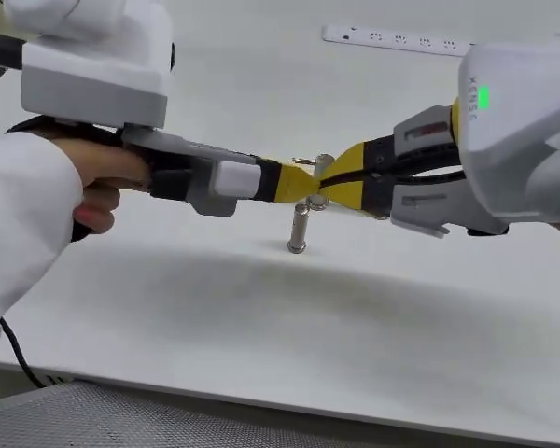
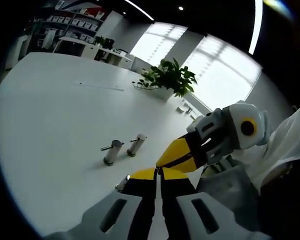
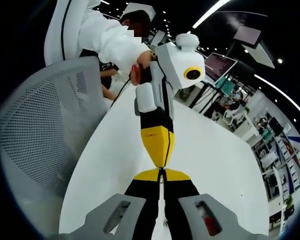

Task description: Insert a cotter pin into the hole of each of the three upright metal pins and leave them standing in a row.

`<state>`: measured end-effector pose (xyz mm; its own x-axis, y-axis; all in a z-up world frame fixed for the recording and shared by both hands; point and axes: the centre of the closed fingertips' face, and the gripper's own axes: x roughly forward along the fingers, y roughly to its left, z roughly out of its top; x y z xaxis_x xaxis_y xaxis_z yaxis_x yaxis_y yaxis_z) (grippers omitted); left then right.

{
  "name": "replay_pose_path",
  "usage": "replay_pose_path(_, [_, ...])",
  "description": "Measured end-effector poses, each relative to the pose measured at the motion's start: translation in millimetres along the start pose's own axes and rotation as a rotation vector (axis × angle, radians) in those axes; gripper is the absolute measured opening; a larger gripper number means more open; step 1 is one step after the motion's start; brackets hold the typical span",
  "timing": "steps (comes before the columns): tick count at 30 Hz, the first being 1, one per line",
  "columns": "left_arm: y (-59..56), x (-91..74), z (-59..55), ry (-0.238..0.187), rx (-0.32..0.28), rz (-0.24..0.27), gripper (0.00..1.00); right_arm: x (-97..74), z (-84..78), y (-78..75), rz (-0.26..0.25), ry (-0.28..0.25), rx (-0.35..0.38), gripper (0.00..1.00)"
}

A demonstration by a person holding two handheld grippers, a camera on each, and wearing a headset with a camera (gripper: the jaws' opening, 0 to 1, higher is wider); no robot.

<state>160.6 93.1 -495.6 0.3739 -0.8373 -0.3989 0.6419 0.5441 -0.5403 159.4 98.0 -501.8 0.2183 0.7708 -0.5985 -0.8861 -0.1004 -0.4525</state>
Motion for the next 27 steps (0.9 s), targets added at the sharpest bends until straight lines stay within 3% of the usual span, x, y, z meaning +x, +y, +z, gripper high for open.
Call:
replay_pose_path(2, [0.6, 0.2, -0.2, 0.005, 0.035, 0.009, 0.00, 0.9, -0.3, 0.5, 0.001, 0.001, 0.002, 0.00])
replay_pose_path(12, [1.0, 0.5, -7.9, 0.035, 0.044, 0.028, 0.00, 4.4, -1.5, 5.9, 0.027, 0.003, 0.033, 0.00])
replay_pose_path(15, [0.8, -0.7, -8.2, 0.035, 0.048, 0.026, 0.00, 4.2, -3.1, 7.5, 0.039, -0.003, 0.064, 0.04])
replay_pose_path(19, [0.8, -3.3, -10.1, 0.043, 0.091, 0.031, 0.00, 3.6, -7.4, 6.2, 0.041, -0.011, 0.129, 0.06])
replay_pose_path(22, [-0.4, -4.8, -10.5, 0.042, 0.128, 0.029, 0.00, 4.6, -11.3, 11.1, 0.087, -0.034, 0.252, 0.07])
replay_pose_path(27, [-2.5, -7.3, -13.7, 0.060, 0.200, 0.020, 0.00, 4.9, -12.5, 9.4, 0.108, -0.063, 0.326, 0.08])
